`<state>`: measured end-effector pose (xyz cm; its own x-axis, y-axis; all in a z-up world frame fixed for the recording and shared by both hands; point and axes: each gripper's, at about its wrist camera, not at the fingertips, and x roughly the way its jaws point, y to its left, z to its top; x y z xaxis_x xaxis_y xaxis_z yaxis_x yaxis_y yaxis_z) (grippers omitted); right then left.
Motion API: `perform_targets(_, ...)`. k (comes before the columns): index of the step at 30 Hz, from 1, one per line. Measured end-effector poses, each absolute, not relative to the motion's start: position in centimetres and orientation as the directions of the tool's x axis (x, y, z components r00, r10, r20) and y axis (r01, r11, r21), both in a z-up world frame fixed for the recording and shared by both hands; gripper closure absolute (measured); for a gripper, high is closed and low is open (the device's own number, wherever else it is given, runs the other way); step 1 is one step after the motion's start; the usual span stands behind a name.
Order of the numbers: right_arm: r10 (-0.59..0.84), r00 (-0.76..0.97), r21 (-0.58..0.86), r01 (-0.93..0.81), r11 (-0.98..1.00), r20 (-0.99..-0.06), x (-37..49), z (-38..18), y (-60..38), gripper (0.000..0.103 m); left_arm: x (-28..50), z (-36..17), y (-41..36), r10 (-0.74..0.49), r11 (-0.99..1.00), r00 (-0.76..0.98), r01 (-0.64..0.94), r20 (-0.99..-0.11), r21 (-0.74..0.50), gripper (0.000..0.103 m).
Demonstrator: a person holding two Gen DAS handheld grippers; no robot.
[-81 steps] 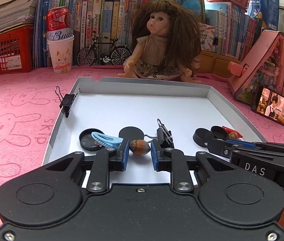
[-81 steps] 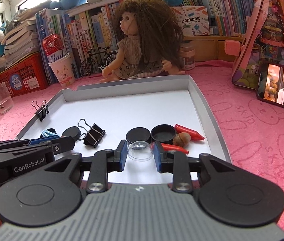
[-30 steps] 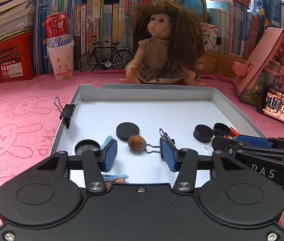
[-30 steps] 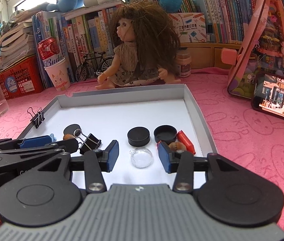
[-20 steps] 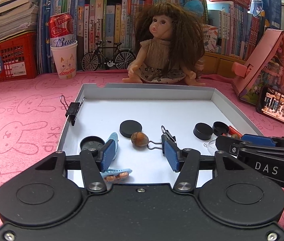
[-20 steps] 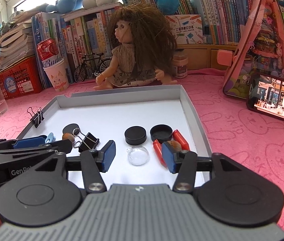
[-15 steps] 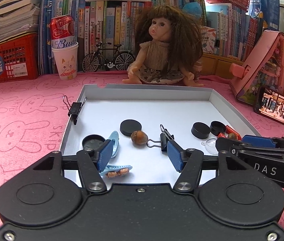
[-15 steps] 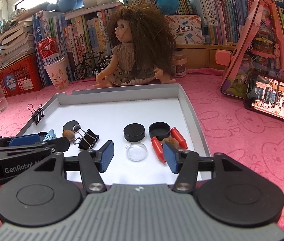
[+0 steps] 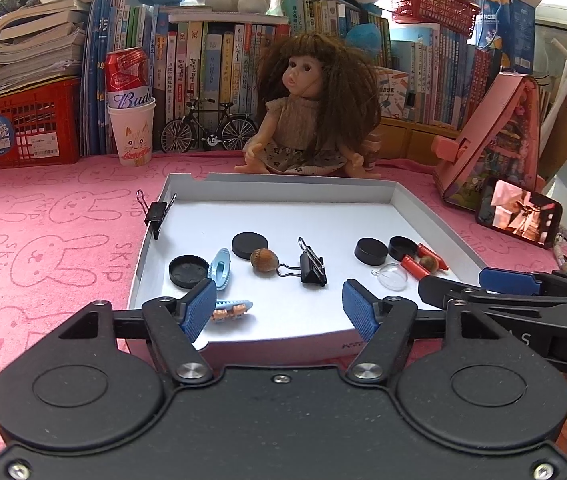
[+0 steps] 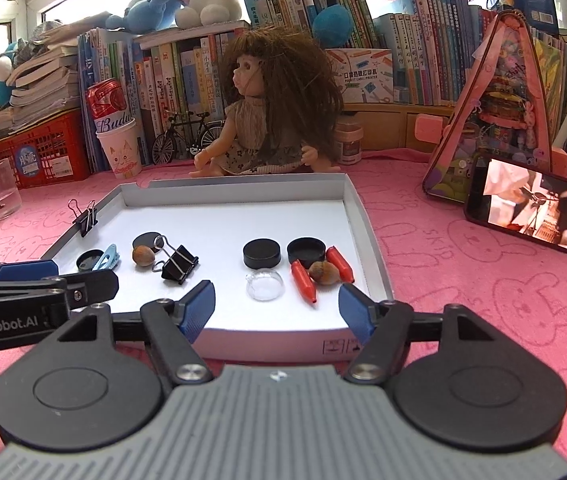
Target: Organize rigid objects
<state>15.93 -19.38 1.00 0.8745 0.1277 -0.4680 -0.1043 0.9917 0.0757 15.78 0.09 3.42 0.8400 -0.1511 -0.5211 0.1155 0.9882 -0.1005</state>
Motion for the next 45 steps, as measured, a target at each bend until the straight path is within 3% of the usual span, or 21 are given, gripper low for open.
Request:
perform_targets(13,0.116,0.887,0.056,-0.102,0.993,-0.447,13.3,0.6,-19.6,0.019,12.6,3.1,0.3,-0.128,0.992,0.851,0.109,-0.509,-0.068,0.029)
perform_targets(35,0.076,0.837,0.013,-0.082,0.997,-0.542,13.8,-2.1,-19.0,0.013,13.3,0.0,0.5,-0.038,0.999,0.794,0.024,-0.606,-0.031,0.025)
perform_targets(45,0.085,0.822,0.007,-0.098,0.995,-0.563,14.2,-2.2,-18.8,0.004,13.2,-0.4,0.3,0.001,1.0,0.808,-0.001,-0.589,-0.001,0.019)
